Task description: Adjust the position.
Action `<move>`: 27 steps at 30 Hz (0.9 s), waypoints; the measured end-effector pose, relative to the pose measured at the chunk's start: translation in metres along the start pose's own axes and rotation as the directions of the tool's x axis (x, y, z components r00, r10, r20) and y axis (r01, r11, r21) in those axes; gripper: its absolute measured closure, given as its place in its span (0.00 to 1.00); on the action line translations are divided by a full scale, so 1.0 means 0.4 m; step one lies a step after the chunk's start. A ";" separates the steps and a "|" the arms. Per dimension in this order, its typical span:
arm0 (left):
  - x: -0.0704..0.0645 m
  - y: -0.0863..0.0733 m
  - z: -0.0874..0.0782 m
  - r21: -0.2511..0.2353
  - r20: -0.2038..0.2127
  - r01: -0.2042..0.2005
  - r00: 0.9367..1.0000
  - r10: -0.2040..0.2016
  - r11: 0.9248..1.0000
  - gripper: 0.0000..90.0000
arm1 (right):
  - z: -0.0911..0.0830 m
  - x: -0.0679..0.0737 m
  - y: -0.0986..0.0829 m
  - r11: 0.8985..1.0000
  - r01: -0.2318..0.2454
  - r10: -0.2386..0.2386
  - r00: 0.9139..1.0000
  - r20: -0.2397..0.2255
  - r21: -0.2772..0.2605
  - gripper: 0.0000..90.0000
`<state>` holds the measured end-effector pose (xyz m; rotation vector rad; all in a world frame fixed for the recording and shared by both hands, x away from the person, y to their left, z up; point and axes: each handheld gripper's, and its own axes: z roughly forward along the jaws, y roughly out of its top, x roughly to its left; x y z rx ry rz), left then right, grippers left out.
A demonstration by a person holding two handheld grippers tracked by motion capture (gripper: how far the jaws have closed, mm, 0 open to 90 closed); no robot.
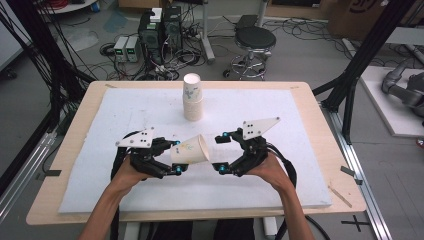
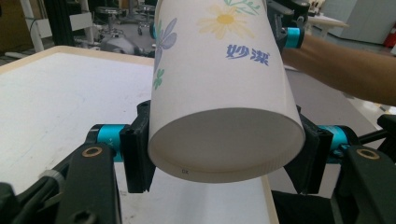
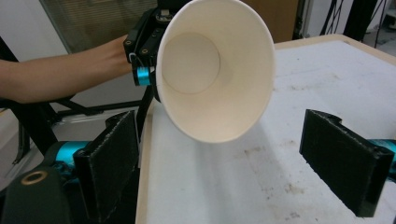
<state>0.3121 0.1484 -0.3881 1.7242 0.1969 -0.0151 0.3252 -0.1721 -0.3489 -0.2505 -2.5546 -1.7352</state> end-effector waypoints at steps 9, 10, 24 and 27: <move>-0.007 0.007 0.033 0.009 0.019 -0.008 1.000 0.008 1.000 0.41 | 0.038 -0.002 0.003 1.000 0.006 -0.007 0.999 -0.042 -0.027 0.13; -0.007 0.008 0.034 0.011 0.020 -0.011 1.000 0.011 1.000 0.41 | 0.040 -0.001 0.003 1.000 0.002 -0.003 0.999 -0.047 -0.026 0.13; -0.010 0.017 0.053 0.024 0.043 -0.026 0.999 0.024 0.999 0.41 | 0.079 -0.004 0.013 0.999 0.008 -0.011 0.995 -0.096 -0.034 0.17; -0.011 0.016 0.054 0.026 0.046 -0.027 0.999 0.025 0.999 0.41 | 0.080 -0.005 0.014 0.999 0.006 -0.010 0.995 -0.102 -0.033 0.18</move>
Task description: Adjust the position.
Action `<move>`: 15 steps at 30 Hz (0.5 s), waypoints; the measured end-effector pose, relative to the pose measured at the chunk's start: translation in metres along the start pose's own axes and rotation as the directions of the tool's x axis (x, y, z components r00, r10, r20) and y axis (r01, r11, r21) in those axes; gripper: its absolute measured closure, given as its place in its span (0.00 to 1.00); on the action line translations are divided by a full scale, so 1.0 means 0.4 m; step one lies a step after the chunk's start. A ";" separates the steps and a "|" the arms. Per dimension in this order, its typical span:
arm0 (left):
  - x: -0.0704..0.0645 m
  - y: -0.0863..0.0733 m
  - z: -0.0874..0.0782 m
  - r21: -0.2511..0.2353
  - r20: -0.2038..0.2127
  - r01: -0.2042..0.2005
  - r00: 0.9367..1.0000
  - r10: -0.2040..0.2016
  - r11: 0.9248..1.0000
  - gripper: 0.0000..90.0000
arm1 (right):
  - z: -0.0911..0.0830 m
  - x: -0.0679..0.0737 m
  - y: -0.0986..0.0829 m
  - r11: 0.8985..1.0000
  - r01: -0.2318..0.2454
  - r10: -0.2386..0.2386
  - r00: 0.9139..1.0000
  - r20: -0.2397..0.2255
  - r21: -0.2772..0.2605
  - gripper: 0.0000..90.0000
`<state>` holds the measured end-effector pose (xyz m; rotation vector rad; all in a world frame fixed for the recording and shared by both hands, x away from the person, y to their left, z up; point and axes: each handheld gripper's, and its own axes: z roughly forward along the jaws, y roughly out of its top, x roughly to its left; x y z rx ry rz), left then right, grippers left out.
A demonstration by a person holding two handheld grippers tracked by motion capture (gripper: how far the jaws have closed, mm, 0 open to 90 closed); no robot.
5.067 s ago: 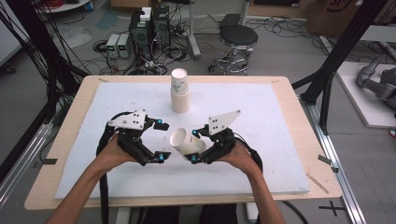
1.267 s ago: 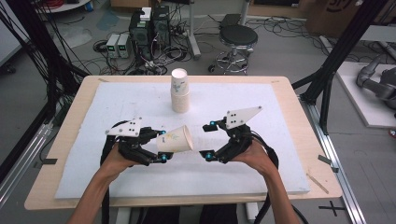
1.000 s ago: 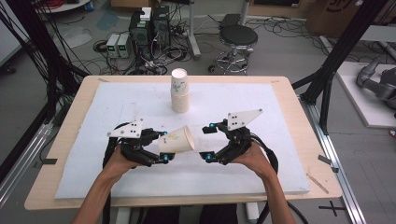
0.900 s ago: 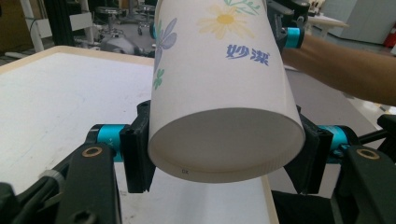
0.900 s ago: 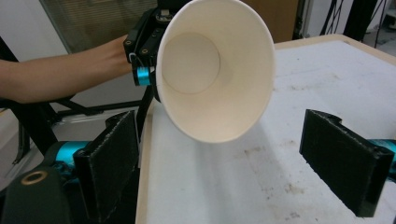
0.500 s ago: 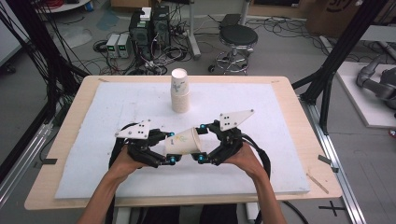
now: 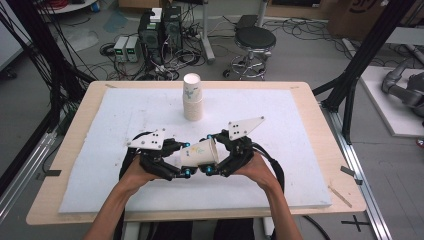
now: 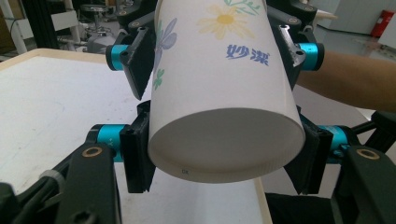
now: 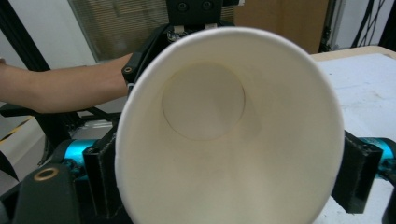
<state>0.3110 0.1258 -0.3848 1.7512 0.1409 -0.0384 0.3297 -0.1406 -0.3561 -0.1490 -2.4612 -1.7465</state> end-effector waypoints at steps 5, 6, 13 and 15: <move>0.000 0.000 0.001 0.000 0.005 -0.004 1.000 0.004 1.000 0.41 | 0.000 -0.002 0.000 1.000 0.003 -0.003 1.000 -0.009 -0.002 0.21; 0.000 0.000 0.001 0.001 0.007 -0.004 1.000 0.004 1.000 0.41 | -0.001 -0.002 0.000 1.000 0.003 -0.003 1.000 -0.011 -0.002 0.23; 0.000 -0.001 0.001 0.010 0.009 -0.008 1.000 0.008 1.000 0.41 | -0.002 0.000 0.000 1.000 0.015 -0.015 1.000 -0.022 -0.007 0.33; 0.000 -0.001 0.001 0.010 0.010 -0.009 1.000 0.009 1.000 0.41 | -0.002 0.000 0.000 1.000 0.017 -0.017 0.999 -0.027 -0.007 0.34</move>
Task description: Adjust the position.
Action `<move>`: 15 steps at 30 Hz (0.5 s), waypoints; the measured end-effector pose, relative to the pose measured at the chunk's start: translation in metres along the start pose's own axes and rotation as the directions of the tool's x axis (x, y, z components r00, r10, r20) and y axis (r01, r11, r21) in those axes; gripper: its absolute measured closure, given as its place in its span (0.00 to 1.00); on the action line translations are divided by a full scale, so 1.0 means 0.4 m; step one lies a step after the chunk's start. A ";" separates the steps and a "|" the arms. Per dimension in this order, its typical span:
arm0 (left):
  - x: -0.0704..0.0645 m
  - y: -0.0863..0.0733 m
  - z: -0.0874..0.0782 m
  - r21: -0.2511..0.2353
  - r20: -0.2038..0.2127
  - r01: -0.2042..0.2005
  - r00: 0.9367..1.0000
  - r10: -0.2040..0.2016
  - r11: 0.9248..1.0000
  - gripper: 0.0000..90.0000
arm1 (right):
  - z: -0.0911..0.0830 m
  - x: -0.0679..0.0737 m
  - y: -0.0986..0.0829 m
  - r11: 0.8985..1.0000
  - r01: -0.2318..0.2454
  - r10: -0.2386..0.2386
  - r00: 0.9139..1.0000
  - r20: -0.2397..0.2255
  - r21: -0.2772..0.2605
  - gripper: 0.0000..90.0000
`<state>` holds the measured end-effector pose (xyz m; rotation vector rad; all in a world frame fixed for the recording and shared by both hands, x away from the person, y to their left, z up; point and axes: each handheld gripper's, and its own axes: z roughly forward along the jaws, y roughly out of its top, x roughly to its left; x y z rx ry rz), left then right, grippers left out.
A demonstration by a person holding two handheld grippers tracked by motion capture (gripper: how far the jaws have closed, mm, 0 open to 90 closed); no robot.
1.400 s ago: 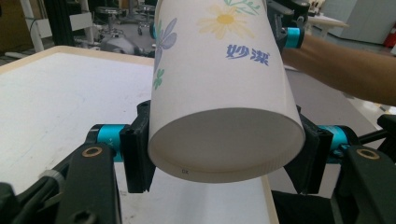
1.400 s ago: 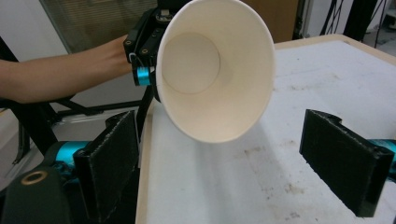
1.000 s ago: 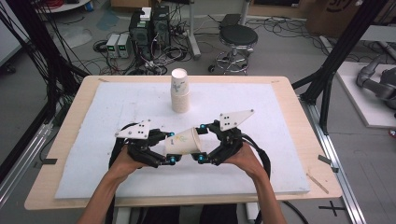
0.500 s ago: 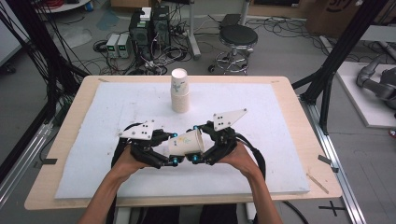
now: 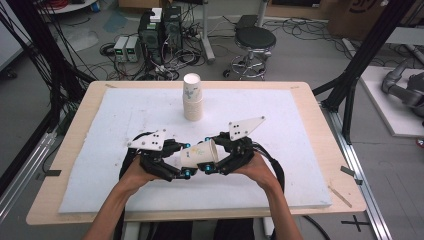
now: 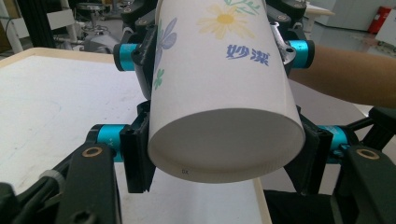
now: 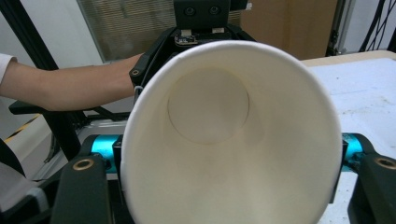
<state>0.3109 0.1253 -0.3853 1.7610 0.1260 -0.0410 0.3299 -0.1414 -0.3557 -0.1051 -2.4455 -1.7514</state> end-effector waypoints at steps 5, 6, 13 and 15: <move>0.001 0.000 0.002 -0.002 0.002 0.003 1.000 -0.003 1.000 0.41 | -0.002 0.000 -0.001 1.000 -0.003 0.003 1.000 -0.004 0.000 0.36; 0.001 -0.001 0.002 0.000 0.004 0.004 1.000 -0.004 1.000 0.41 | -0.002 0.000 -0.001 1.000 -0.006 0.006 1.000 -0.002 0.000 0.36; 0.008 0.000 -0.003 -0.011 -0.028 0.054 0.998 -0.055 0.998 0.02 | -0.006 0.000 -0.001 1.000 -0.007 0.007 1.000 0.002 0.002 0.36; 0.008 0.001 -0.009 -0.015 -0.032 0.056 0.998 -0.056 0.998 0.02 | -0.009 -0.001 -0.001 1.000 -0.010 0.010 1.000 0.004 0.003 0.36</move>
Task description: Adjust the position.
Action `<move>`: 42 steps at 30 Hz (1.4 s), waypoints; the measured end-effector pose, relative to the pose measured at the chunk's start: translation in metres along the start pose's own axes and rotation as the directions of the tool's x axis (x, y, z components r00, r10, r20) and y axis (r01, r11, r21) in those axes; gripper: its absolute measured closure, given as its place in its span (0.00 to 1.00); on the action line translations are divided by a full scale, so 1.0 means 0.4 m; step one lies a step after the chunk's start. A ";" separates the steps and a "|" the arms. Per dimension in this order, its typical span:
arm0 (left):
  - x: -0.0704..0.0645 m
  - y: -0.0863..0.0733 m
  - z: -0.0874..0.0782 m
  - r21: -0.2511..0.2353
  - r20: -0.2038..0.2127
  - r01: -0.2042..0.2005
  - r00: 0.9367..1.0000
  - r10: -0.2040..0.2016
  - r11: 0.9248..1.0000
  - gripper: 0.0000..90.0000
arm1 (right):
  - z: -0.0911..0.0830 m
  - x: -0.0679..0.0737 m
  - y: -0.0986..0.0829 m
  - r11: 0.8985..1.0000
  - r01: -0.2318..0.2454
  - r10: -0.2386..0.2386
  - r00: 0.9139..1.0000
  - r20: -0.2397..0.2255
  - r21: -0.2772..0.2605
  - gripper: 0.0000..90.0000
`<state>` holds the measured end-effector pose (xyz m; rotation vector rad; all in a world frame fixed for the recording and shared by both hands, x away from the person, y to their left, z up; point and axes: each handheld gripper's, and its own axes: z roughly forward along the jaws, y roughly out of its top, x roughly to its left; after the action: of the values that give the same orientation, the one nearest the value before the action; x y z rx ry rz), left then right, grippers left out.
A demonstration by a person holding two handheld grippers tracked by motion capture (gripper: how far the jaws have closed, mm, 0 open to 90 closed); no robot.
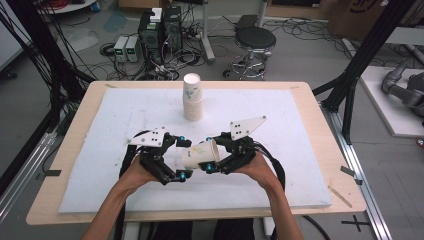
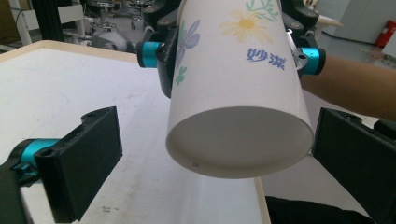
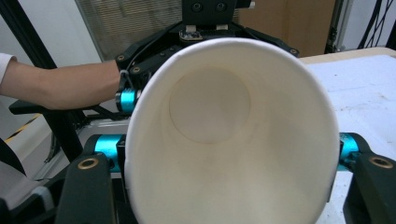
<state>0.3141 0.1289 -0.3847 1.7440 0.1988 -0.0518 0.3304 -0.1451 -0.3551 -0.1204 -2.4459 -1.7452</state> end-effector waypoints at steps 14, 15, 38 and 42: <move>0.001 -0.035 -0.070 0.068 -0.228 0.020 0.974 -0.004 0.997 0.02 | -0.034 -0.011 0.020 0.995 -0.032 0.023 0.995 0.099 0.095 0.36; 0.002 -0.044 -0.078 0.073 -0.256 0.030 0.967 -0.011 0.997 0.02 | -0.038 -0.013 0.022 0.994 -0.036 0.025 0.994 0.107 0.102 0.36; -0.002 -0.177 -0.179 0.024 -0.572 0.129 0.815 -0.093 0.991 0.02 | -0.029 -0.089 0.051 0.875 -0.201 0.056 0.946 0.319 0.441 0.37; -0.005 -0.191 -0.186 0.026 -0.607 0.130 0.790 -0.088 0.991 0.02 | -0.017 -0.098 0.054 0.844 -0.217 0.048 0.941 0.335 0.491 0.37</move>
<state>0.2940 0.2144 -0.4450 1.7659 0.7802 0.4324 0.3726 -0.1440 -0.3387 -0.5292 -2.9545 -1.0062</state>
